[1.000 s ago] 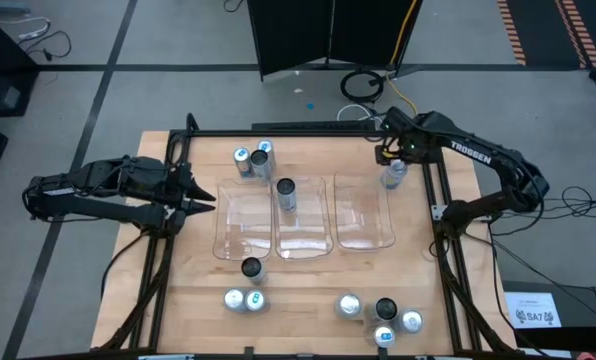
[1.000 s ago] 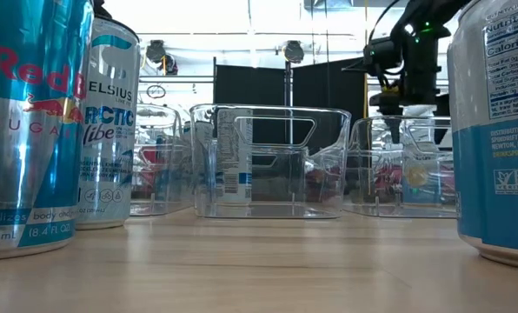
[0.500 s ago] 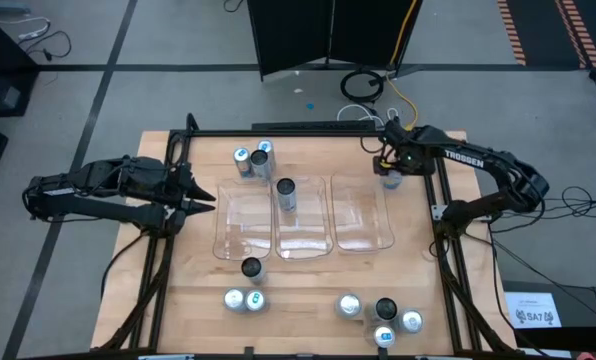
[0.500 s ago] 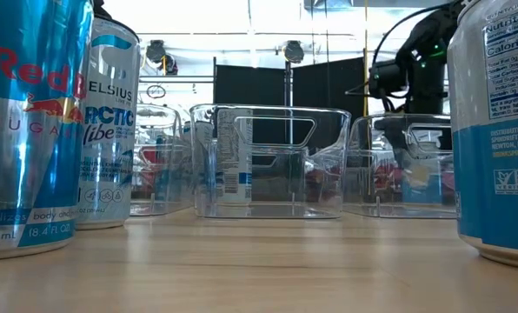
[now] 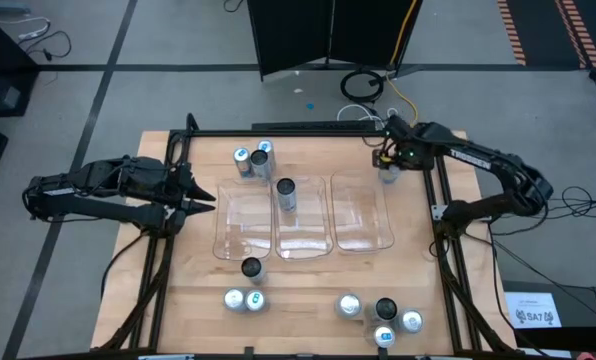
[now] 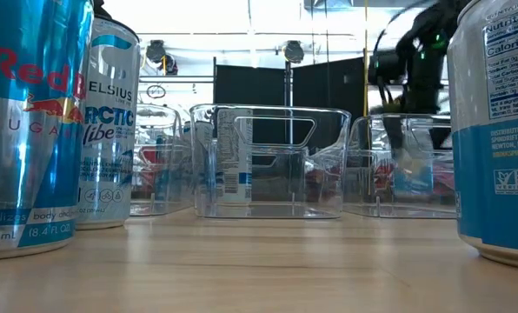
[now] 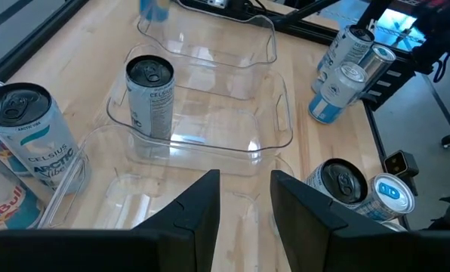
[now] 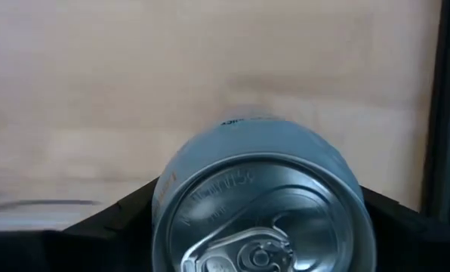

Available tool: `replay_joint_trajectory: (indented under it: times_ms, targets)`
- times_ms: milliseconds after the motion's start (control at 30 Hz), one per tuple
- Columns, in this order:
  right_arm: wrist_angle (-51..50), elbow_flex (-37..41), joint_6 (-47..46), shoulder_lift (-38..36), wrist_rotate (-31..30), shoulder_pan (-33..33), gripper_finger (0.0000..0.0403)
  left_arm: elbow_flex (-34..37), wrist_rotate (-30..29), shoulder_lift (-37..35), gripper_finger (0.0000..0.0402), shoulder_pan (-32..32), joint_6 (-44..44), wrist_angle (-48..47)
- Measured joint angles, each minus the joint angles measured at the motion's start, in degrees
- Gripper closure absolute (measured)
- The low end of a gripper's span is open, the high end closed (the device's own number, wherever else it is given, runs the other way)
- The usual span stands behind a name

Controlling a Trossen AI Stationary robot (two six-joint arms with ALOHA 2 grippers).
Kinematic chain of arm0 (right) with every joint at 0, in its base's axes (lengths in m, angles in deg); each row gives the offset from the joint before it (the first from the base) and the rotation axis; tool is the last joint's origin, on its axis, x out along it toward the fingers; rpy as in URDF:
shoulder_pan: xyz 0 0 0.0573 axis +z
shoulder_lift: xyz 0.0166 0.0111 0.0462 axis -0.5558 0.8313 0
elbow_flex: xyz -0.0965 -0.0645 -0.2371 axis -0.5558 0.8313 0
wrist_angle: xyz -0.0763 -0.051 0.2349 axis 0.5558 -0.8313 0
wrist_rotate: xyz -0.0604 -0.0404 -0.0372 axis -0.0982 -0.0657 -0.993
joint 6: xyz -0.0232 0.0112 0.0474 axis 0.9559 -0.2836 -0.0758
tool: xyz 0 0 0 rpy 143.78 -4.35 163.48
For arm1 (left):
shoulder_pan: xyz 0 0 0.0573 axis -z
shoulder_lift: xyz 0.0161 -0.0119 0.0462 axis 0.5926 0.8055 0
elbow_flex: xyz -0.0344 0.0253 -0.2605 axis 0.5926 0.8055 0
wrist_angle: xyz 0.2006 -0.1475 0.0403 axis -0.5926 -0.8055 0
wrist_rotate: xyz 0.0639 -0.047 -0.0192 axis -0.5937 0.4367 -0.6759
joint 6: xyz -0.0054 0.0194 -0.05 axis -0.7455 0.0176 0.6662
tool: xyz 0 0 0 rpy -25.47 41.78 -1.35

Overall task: Sort soda cans
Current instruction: Put the top blue-white soda can into the right transparent bin

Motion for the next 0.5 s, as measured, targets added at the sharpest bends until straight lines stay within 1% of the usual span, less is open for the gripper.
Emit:
replay_joint_trajectory:
  times_ms: [100, 233, 433, 500]
  targets:
    - [-0.3, -4.1, 0.6, -3.0, -0.3, 0.7, 0.0114, 0.0, 0.0, 0.0, 0.0274, 0.0, 0.0, 0.0]
    - [-1.4, -11.1, 0.8, -6.8, -0.4, 3.7, 0.0115, 0.0, 0.0, 0.0, 0.0274, 0.0, 0.0, 0.0]
    - [-1.9, -19.3, -1.3, -7.8, -0.9, 13.4, 0.0114, 0.0, 0.0, 0.0, 0.0274, 0.0, 0.0, 0.0]
    - [-2.3, -21.1, -3.2, -6.8, -2.6, 17.5, 0.0114, 0.0, 0.0, 0.0, 0.0274, 0.0, 0.0, 0.0]
